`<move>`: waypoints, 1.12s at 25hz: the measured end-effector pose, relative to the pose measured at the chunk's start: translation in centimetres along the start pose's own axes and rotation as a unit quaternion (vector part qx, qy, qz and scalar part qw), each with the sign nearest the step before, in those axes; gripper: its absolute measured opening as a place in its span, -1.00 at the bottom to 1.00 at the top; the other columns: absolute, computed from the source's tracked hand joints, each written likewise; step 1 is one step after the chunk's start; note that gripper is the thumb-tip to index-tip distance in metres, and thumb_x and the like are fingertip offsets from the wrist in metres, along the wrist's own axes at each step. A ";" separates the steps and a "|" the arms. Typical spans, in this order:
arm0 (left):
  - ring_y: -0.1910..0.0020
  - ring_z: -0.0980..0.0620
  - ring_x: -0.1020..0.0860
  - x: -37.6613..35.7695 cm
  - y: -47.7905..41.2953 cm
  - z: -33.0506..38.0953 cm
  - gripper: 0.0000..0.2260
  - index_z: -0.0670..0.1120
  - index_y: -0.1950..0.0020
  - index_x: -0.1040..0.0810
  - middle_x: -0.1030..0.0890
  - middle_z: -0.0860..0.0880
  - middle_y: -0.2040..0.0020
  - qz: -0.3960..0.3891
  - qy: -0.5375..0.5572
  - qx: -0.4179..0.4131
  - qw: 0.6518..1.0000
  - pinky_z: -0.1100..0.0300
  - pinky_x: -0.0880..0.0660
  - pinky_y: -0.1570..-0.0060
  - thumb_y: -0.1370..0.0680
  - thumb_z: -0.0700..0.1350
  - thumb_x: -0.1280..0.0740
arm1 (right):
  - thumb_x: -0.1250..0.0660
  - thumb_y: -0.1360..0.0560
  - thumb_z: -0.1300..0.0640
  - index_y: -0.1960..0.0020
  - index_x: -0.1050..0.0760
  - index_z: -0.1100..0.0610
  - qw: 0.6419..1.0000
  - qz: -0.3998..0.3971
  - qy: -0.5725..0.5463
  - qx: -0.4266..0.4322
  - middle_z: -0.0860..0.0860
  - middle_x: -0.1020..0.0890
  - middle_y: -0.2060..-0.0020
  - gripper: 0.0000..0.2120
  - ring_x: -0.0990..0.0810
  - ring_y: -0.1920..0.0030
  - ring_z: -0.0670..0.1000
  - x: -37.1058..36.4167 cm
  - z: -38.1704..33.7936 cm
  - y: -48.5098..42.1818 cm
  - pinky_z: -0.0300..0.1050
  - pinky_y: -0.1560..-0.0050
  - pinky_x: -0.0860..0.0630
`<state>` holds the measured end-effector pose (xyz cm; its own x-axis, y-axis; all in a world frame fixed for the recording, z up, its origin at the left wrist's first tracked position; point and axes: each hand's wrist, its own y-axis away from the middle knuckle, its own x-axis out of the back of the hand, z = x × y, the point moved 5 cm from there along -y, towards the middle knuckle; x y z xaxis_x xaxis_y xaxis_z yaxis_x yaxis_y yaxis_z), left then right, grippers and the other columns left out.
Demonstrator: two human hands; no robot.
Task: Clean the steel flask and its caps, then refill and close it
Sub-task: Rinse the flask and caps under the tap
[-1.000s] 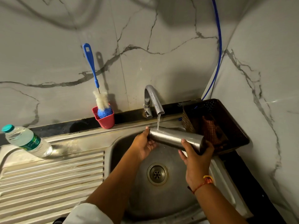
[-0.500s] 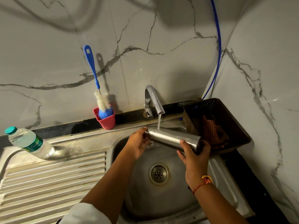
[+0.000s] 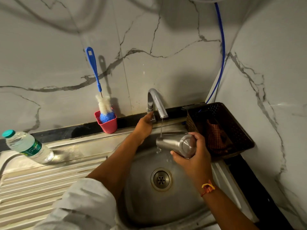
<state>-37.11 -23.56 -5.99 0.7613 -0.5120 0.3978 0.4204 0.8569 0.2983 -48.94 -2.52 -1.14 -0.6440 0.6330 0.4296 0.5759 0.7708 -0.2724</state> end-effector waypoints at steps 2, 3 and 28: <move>-0.41 -0.11 -0.46 0.2 -0.4 -0.2 -0.41 0.02 -0.63 -0.22 -0.42 -0.13 -0.50 -0.029 -0.071 -0.026 0.997 0.11 -0.41 -0.31 -0.65 -0.38 -0.17 | -0.66 -0.19 0.03 -0.31 -0.41 0.04 0.999 -0.029 0.025 0.027 -0.13 -0.53 -0.16 -0.24 -0.51 -0.17 -0.14 -0.3 -0.6 -0.3 -0.27 -0.12 -0.54; -0.43 -0.11 -0.45 0.4 -0.3 -0.3 -0.37 0.04 -0.65 -0.17 -0.38 -0.14 -0.54 -0.042 -0.089 -0.038 0.994 0.10 -0.40 -0.34 -0.64 -0.39 -0.17 | -0.65 -0.19 0.01 -0.32 -0.40 0.03 0.998 -0.041 0.039 0.036 -0.13 -0.52 -0.17 -0.22 -0.49 -0.17 -0.17 -0.4 -1.1 -0.4 -0.35 -0.11 -0.49; -0.22 0.11 -0.58 12.0 22.1 -3.1 -0.28 0.04 -0.43 -0.42 -0.60 0.07 -0.24 0.082 0.035 -0.152 0.984 0.18 -0.59 -0.18 -0.35 -0.16 -0.65 | -0.59 -0.29 -0.07 -0.37 -0.33 0.09 0.944 -0.240 -0.157 0.165 0.05 -0.57 -0.26 -0.23 -0.58 -0.23 -0.02 -9.4 -16.4 2.9 -0.11 -0.13 -0.60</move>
<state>-17.21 -10.57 2.69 0.8592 -0.3691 0.3544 0.4091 0.9115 -0.0427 -32.92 -7.44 8.14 -0.9385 0.1545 0.3088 0.0247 0.9221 -0.3862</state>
